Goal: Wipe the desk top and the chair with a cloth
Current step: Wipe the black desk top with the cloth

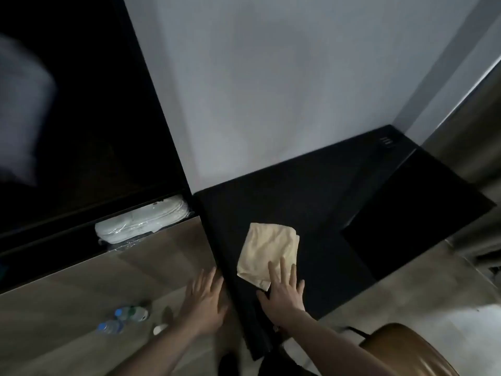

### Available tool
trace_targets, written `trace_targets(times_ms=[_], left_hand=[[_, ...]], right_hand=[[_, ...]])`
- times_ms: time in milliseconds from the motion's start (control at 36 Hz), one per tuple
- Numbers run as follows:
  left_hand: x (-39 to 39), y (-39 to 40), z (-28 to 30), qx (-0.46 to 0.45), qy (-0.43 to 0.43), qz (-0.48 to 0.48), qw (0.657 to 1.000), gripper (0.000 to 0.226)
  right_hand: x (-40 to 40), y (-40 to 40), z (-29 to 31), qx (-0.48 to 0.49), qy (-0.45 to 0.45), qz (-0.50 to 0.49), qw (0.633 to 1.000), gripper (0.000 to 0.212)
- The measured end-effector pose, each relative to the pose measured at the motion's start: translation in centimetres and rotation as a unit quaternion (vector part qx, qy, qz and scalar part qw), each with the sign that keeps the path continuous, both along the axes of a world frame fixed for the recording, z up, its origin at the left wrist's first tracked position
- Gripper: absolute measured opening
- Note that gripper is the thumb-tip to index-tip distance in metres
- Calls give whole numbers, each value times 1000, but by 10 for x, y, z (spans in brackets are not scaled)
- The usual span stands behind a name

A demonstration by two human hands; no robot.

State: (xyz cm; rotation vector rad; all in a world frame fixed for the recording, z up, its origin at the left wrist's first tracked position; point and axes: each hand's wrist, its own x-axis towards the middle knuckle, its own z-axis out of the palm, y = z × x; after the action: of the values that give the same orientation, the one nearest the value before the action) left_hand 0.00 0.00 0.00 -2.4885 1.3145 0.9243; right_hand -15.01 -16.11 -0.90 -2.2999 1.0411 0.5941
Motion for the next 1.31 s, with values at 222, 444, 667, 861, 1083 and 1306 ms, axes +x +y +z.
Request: trace_targets(times_ms=[222,444,667,861,1083,1306], left_hand=[[11,-36,-25,-18,-13,54,998,72],[20,-70,-45,32,-3,66,997,76],[9,-75,-57,60,18,48,997,78],[-11,-52,-56,71,70,-2,995,84],[-38,-30,-33,76,106,-63,989,76],[-45,4,-26,60,76,-54,994,81]], right_hand=[[51,-60,-34,-38,40,58,997,96],[80,-97,-65,12,77,56,995,110],[55,-90,-65,-34,84,107,990,88],[-8,-52,-69,-64,97,124,986,83],[-71,9,-65,-17,76,45,996,82],[-68,55,-49,13,95,-58,994,86]])
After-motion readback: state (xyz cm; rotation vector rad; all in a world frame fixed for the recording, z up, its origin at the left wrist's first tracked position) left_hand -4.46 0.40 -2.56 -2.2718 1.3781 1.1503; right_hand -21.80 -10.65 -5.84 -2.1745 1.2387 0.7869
